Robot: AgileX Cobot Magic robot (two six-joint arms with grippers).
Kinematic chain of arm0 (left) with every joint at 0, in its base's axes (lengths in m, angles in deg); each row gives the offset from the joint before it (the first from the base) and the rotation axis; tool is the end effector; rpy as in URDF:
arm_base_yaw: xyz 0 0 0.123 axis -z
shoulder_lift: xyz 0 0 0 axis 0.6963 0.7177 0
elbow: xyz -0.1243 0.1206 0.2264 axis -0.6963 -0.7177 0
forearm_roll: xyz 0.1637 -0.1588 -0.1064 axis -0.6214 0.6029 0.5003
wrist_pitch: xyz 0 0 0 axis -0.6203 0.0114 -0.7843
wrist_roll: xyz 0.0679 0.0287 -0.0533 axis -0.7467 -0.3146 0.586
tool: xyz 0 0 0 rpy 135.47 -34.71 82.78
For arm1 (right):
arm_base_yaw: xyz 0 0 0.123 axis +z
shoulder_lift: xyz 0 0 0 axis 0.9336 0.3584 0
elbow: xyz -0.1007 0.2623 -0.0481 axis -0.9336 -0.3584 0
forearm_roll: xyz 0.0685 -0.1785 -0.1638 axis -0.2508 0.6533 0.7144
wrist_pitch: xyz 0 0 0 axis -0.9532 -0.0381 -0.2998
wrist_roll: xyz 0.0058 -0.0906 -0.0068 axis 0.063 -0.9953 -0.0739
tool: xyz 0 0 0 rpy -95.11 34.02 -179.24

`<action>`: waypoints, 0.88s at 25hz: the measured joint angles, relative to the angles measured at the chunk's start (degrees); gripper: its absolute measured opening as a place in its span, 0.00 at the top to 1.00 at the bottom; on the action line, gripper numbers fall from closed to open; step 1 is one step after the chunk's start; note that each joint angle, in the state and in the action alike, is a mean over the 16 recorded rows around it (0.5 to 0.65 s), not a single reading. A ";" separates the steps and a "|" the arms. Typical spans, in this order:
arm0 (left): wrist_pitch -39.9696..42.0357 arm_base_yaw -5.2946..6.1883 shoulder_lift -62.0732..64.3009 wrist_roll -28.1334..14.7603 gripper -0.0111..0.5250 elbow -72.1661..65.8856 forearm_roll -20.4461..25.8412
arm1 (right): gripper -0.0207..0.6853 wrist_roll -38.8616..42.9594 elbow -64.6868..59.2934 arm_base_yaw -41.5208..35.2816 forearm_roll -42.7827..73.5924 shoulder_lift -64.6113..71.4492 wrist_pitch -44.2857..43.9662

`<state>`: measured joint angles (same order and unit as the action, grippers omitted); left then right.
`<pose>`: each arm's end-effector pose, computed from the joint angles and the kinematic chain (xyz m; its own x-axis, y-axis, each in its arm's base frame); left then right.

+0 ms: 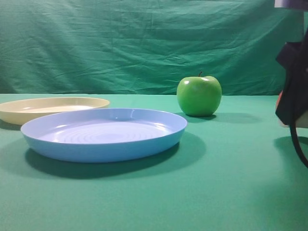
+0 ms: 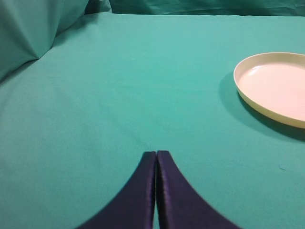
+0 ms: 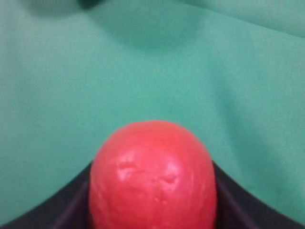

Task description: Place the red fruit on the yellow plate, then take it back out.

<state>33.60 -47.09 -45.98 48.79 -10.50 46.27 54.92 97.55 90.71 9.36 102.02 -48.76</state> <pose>0.0508 0.0135 0.1776 -0.2599 -0.0359 -0.9650 -0.1717 0.9851 0.0096 0.2240 0.0915 0.1554 -0.7399 -0.3414 -0.5797 -0.4146 0.9100 -0.0068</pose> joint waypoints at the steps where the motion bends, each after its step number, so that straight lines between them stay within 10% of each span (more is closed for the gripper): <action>1: 0.00 0.00 0.00 0.00 0.98 0.00 0.00 | 0.25 -0.01 0.08 0.00 0.00 -0.39 -0.19; 9: 0.00 0.00 0.00 0.00 0.98 0.00 0.00 | 0.15 -0.04 3.41 0.00 -0.01 -8.86 -7.90; 22: 0.00 0.00 0.00 0.00 0.98 0.00 0.00 | 0.78 0.04 12.57 0.00 -0.01 -32.62 -33.54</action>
<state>33.60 -47.09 -45.98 48.79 -10.50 46.27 54.96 110.12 90.71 9.35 69.41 -82.30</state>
